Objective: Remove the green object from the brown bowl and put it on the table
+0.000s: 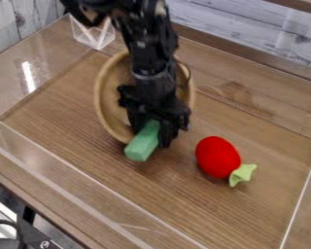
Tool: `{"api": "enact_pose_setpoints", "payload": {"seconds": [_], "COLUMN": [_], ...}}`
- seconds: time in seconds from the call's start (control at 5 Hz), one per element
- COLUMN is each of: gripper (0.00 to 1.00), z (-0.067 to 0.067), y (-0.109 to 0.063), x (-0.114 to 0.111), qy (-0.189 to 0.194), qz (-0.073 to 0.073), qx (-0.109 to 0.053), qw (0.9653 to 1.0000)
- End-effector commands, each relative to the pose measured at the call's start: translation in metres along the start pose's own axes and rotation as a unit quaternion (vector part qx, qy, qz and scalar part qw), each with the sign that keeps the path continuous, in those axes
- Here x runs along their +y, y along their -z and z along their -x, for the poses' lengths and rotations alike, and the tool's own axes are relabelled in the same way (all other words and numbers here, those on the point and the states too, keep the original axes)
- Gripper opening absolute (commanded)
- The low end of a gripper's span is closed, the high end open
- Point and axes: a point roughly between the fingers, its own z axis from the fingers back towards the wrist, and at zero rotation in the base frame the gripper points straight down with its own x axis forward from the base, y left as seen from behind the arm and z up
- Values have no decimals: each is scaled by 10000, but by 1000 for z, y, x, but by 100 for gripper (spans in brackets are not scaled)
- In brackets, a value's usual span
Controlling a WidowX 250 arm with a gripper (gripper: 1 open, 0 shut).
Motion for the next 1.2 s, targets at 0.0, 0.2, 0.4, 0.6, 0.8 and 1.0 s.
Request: {"api": "enact_pose_setpoints", "payload": {"seconds": [0.0, 0.2, 0.4, 0.6, 0.8, 1.0], "gripper": [0, 0, 100, 100, 100, 100], "z": [-3, -3, -8, -11, -16, -19], "y": [3, 6, 1, -4, -8, -12], "x": [0, 0, -11, -23, -31, -35], "qy": [132, 254, 241, 236, 225, 157], "qz": [36, 79, 107, 144, 113, 79], "qx": [-17, 21, 4, 13, 1, -2], "qw": [9999, 9996, 9997, 9996, 9997, 9998]}}
